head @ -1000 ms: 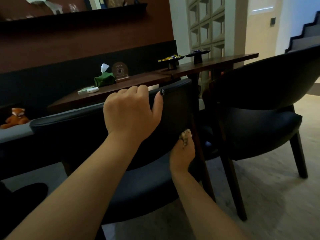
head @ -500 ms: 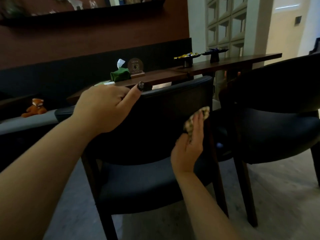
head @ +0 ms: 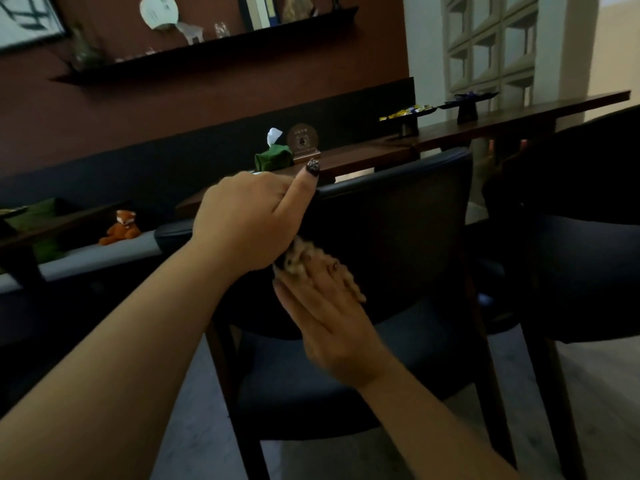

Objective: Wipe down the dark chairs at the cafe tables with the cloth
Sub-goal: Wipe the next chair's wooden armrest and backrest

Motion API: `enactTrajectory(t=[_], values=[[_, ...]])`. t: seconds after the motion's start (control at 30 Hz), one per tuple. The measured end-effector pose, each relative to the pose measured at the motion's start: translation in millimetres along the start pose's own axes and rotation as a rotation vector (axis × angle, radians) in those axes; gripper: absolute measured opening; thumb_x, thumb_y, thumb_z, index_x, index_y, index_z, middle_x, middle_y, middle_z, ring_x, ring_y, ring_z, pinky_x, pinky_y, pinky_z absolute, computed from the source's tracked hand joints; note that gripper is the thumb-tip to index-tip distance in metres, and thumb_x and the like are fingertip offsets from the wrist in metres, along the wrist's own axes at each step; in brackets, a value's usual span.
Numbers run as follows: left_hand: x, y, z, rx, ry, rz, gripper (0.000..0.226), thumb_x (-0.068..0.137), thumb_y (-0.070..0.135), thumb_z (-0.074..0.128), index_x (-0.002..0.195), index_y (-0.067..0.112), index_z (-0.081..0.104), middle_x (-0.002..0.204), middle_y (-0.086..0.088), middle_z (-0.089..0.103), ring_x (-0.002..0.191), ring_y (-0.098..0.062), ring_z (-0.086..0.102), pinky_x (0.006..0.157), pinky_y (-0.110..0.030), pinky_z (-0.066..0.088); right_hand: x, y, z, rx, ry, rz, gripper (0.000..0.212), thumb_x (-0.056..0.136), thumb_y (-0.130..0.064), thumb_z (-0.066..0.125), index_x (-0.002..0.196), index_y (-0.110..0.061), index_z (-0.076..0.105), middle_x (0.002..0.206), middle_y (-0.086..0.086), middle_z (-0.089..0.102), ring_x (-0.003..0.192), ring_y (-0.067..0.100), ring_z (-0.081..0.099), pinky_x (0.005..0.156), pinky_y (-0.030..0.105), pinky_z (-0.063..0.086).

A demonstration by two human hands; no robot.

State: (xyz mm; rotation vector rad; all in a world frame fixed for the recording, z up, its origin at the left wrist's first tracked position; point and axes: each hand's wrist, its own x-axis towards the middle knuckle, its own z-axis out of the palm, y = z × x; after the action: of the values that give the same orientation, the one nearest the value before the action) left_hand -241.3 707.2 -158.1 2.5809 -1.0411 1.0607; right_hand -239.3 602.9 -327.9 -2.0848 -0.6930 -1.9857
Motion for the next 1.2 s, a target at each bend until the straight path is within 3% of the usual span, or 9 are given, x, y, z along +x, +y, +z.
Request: enactTrajectory(t=[0.07,0.13,0.33,0.53,0.67,0.87,1.0,1.1,1.2], values=[[0.9,-1.2,1.6,0.001,-0.007,0.005,0.064,0.101,0.052,0.017,0.069,0.018,0.061,0.050,0.005,0.046,0.044,-0.009,0.044,0.046,-0.025,0.024,-6.6,12.5,-8.1,-0.058,-0.060,-0.051,0.046,0.092,-0.002,0.048,0.138,-0.006,0.046,0.149,0.015,0.036,0.142,0.032,0.026,0.115,0.044,0.025],[2.4,-3.2,1.4,-0.012,-0.016,0.011,0.066,0.099,0.056,0.015,0.072,0.020,0.063,0.048,0.005,0.046,0.043,-0.010,0.047,0.043,-0.024,0.025,-4.6,31.9,-20.0,-0.082,0.065,0.083,0.039,0.099,-0.005,0.037,0.137,-0.002,0.040,0.147,0.014,0.034,0.143,0.034,0.022,0.117,0.043,0.020],[1.6,-6.0,6.7,-0.027,0.051,0.037,0.060,0.098,0.055,0.017,0.057,0.025,0.048,0.041,0.008,0.037,0.051,0.012,0.049,0.043,-0.020,0.020,17.7,45.5,-20.5,0.048,0.592,0.861,0.055,0.081,0.014,0.035,0.135,0.009,0.043,0.146,0.020,0.036,0.139,0.040,0.030,0.114,0.053,0.025],[1.1,-6.6,8.8,-0.037,0.076,0.045,0.060,0.099,0.055,0.020,0.053,0.023,0.043,0.039,0.007,0.033,0.038,-0.004,0.046,0.043,-0.020,0.020,-21.9,-4.8,-14.1,0.122,0.345,0.694,0.052,0.089,0.004,0.038,0.140,0.001,0.036,0.148,0.014,0.034,0.141,0.033,0.028,0.117,0.045,0.023],[0.5,-4.0,10.7,-0.021,0.127,0.048,0.060,0.101,0.050,0.024,0.050,0.021,0.036,0.042,0.007,0.033,0.035,-0.008,0.034,0.046,-0.022,0.018,-2.7,60.2,-40.4,0.330,0.564,1.308,0.050,0.095,0.001,0.035,0.143,-0.010,0.039,0.150,0.007,0.037,0.138,0.016,0.035,0.116,0.037,0.026],[-1.6,-3.9,9.8,0.005,0.133,0.027,0.061,0.099,0.054,0.021,0.051,0.021,0.040,0.045,0.001,0.039,0.040,-0.016,0.037,0.048,-0.024,0.019,-3.2,51.2,-32.3,0.332,0.477,1.605,0.043,0.100,-0.009,0.035,0.143,-0.009,0.040,0.143,0.008,0.045,0.130,0.019,0.043,0.113,0.029,0.029],[-1.8,-1.9,8.9,0.009,0.116,0.002,0.062,0.098,0.056,0.019,0.052,0.021,0.040,0.051,-0.003,0.043,0.045,-0.020,0.040,0.049,-0.027,0.022,-8.9,8.7,-14.9,0.593,0.520,1.926,0.030,0.098,-0.002,0.032,0.117,-0.005,0.056,0.107,0.012,0.058,0.097,0.024,0.058,0.086,0.033,0.047],[-2.4,-0.7,6.8,0.017,0.113,-0.009,0.063,0.101,0.054,0.020,0.053,0.020,0.042,0.052,-0.003,0.044,0.047,-0.019,0.040,0.049,-0.027,0.020,-1.4,-40.0,-7.8,0.911,0.290,2.090,0.022,0.102,-0.006,0.032,0.097,-0.014,0.051,0.091,0.014,0.055,0.073,-0.004,0.063,0.068,0.014,0.051],[-1.7,0.2,5.2,0.020,0.087,-0.012,0.064,0.102,0.054,0.021,0.054,0.019,0.045,0.052,-0.003,0.045,0.046,-0.019,0.041,0.049,-0.027,0.020,14.6,-68.0,-20.4,1.206,0.264,2.159,0.018,0.099,0.003,0.036,0.095,-0.009,0.048,0.074,0.002,0.048,0.045,-0.014,0.054,0.048,0.005,0.043]])
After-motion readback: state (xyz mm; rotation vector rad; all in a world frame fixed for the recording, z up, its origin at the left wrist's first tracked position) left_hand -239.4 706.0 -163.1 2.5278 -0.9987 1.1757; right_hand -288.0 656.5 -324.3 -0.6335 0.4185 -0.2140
